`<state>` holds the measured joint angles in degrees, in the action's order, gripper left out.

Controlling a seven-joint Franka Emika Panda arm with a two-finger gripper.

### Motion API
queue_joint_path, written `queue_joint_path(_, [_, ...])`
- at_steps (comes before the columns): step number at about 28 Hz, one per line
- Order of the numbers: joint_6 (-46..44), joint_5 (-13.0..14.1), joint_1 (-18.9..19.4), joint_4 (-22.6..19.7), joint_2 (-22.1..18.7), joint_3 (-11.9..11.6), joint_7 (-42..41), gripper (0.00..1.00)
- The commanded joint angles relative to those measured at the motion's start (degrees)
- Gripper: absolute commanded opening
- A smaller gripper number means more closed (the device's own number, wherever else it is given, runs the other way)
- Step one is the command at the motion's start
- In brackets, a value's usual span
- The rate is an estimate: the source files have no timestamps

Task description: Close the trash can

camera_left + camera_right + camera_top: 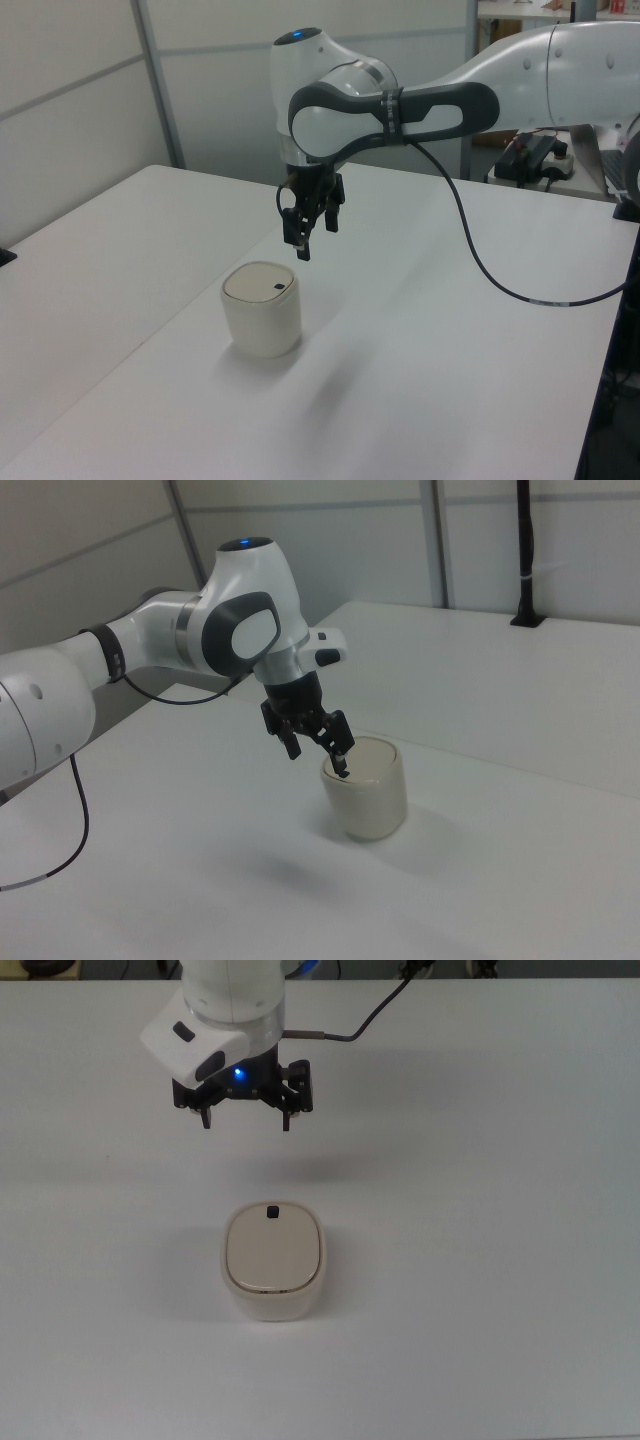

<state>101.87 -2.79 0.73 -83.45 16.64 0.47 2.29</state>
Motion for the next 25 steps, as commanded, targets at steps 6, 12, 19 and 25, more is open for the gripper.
queue_joint_path(6, [-1.1, -0.9, 0.2, 0.0, 0.2, -0.2, -1.5, 1.0])
queue_joint_path(12, [-1.1, -0.7, 0.1, 0.0, 0.2, -0.3, -1.5, 1.0])
queue_joint_path(19, [-1.1, -0.6, 0.2, -0.1, 0.3, -0.4, -1.4, 1.0])
queue_joint_path(25, [-1.1, -0.3, 0.1, 0.0, 0.4, -0.4, -1.4, 1.0])
